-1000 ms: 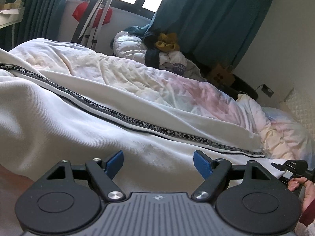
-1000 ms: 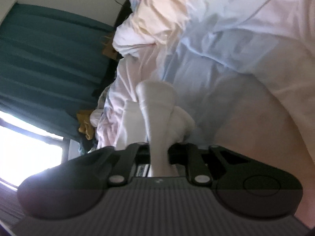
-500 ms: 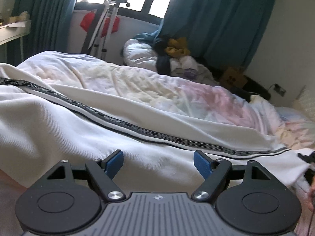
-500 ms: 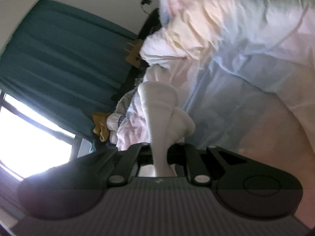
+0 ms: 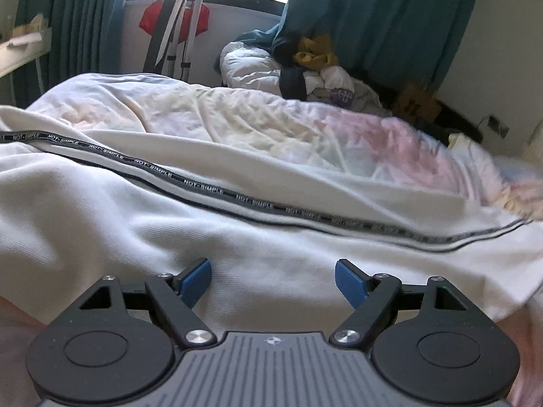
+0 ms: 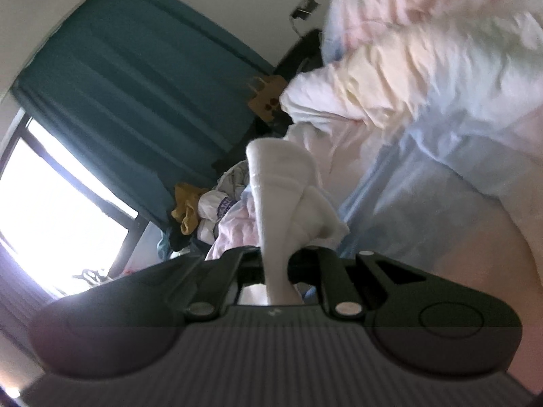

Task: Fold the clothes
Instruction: 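Lift the ribbed cuff with the right gripper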

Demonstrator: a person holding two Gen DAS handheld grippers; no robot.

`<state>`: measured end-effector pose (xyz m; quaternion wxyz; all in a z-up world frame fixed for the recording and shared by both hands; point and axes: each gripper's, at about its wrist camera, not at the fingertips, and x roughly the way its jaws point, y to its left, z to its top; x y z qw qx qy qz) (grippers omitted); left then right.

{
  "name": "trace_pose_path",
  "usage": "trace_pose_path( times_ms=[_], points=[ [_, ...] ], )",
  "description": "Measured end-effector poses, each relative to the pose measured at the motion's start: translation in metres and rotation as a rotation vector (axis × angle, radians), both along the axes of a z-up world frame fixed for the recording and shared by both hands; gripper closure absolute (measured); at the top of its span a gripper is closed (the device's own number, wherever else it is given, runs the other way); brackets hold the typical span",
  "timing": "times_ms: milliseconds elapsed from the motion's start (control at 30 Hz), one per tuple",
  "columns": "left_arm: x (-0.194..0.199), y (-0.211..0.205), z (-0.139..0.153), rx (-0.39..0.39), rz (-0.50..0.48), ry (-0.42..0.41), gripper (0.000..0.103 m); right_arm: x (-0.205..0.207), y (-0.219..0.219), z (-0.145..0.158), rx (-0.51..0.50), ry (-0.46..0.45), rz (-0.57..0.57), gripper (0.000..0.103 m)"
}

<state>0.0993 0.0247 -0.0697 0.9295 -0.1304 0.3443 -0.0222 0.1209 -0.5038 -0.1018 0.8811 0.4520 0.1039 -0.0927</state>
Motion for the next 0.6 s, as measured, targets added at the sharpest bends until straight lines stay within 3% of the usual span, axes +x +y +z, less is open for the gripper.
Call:
trace_pose_path(
  times_ms=[100,267,400,600],
  points=[
    [0.0,0.012,0.009,-0.038,0.025,-0.023,0.021,0.007,0.015,0.022,-0.115,-0.008,0.038,0.094],
    [0.001,0.021,0.014,-0.031,0.038,-0.027,0.021,0.017,0.062,0.064,-0.327,-0.041,0.101,0.094],
    [-0.001,0.029,0.02,-0.003,0.043,-0.027,0.021,0.022,0.127,0.098,-0.529,-0.092,0.187,0.094],
    [-0.011,0.065,0.029,-0.067,0.112,-0.055,0.021,0.012,0.244,0.114,-0.802,-0.192,0.388,0.094]
  ],
)
